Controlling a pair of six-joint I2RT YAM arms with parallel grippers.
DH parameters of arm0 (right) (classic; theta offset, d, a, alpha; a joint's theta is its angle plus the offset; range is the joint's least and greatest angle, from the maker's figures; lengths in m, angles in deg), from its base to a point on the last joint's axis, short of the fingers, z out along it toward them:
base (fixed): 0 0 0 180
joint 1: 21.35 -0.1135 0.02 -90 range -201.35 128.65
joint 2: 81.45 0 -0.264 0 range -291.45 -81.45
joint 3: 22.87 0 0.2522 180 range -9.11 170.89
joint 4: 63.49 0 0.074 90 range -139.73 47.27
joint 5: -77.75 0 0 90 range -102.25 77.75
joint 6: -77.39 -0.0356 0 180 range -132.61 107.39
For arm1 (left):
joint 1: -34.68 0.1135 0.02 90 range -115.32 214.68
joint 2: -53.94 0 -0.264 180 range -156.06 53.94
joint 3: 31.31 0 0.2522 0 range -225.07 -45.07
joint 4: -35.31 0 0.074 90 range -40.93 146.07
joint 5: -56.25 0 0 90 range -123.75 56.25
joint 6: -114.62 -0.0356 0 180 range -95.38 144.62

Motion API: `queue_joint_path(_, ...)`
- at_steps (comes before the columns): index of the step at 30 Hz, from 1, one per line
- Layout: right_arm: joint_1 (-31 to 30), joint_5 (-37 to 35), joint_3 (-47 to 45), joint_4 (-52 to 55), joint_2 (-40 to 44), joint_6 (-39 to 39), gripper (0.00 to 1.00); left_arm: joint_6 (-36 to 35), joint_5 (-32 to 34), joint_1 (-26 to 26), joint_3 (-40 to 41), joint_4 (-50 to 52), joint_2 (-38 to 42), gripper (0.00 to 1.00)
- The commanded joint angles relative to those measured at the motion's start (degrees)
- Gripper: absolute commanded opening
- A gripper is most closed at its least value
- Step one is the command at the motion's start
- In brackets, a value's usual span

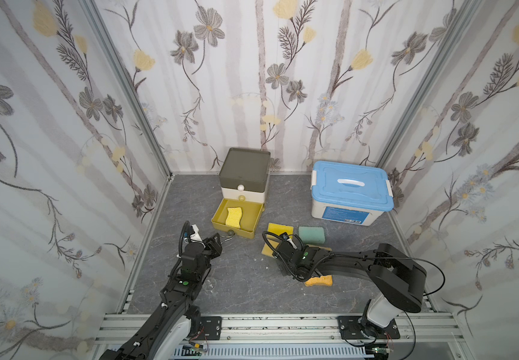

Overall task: Take the sponge out of the drawer
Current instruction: Place the sponge at the center of the board.

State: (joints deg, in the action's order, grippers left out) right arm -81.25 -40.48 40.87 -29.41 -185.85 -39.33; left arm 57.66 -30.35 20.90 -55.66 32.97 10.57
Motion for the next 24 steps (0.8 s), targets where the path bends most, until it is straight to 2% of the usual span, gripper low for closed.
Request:
queue_joint_path(1, -0.5, -0.7, 0.8, -0.3, 1.3, 1.0, 0.99, 0.1, 0.8, 0.0, -0.4, -0.9, 0.1, 0.53)
queue_joint_path(5, -1.8, 0.9, 1.9, -5.7, 1.6, 4.1, 0.98, 0.0, 0.8, 0.0, -0.4, -0.9, 0.1, 0.53)
queue_joint_path(10, -1.8, 1.7, 4.4, -7.2, 0.8, 4.8, 0.99, 0.0, 1.0, 0.0, -0.4, -0.5, 0.4, 0.53)
queue_joint_path(15, -1.0, 9.5, 4.3, -14.1, 0.9, 7.4, 0.98, 0.1, 0.8, 0.0, -0.3, -1.1, -0.3, 0.53)
queue_joint_path(17, -0.5, 12.7, 5.8, -16.5, -0.6, 9.1, 0.96, 0.0, 0.6, 0.0, -0.4, -1.2, -0.6, 0.52)
queue_joint_path(24, 0.2, 15.2, 12.1, -16.9, -6.8, 10.9, 0.89, 0.1, 1.1, 0.0, -0.2, -0.6, 0.3, 0.52)
